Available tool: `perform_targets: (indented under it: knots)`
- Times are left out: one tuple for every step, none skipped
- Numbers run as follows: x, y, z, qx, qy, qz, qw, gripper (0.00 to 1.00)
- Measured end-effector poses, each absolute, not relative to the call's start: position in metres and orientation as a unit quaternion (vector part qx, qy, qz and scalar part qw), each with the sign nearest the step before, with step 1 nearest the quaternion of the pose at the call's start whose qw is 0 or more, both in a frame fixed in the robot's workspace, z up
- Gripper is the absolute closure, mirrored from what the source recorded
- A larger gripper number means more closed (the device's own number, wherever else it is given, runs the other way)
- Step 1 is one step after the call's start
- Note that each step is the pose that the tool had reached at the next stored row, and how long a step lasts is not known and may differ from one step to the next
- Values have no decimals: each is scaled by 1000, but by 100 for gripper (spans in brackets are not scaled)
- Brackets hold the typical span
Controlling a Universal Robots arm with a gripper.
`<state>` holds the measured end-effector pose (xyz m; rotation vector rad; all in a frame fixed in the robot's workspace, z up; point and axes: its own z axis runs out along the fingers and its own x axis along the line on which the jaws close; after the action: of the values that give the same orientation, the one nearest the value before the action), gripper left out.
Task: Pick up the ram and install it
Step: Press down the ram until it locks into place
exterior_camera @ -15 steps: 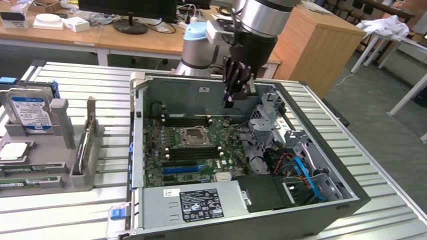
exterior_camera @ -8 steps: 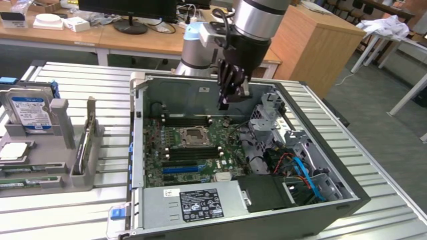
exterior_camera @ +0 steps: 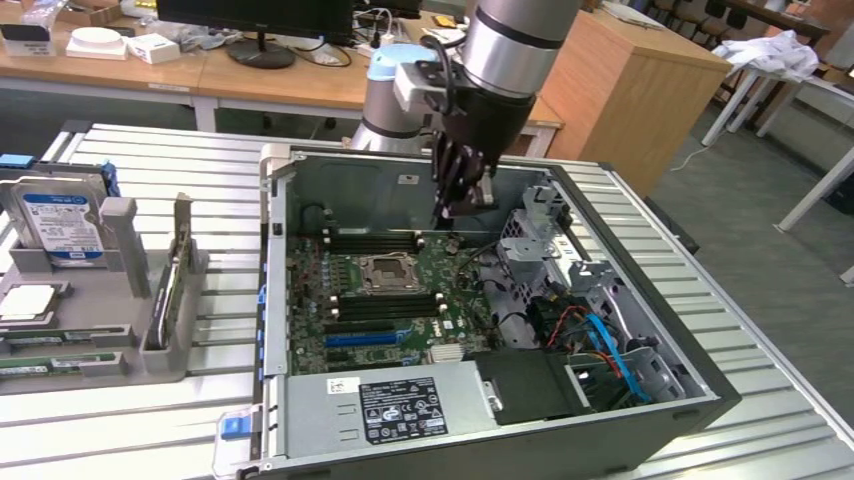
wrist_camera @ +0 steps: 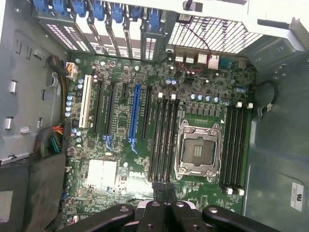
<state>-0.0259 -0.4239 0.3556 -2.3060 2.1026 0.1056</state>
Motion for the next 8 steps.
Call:
perform_targets:
  knots:
    - [-26, -424, 354, -738, 673, 34, 10, 90]
    - [-26, -424, 352, -738, 673, 34, 10, 90]
    - [-26, -424, 350, -738, 673, 34, 10, 90]
    - [-26, -424, 348, -739, 673, 34, 10, 90]
    - [-26, -424, 347, -739, 673, 34, 10, 90]
    - [-26, -424, 345, -739, 673, 34, 10, 90]
    - [-26, -425, 343, -739, 673, 34, 10, 90]
    - [-26, -425, 341, -739, 673, 34, 10, 90]
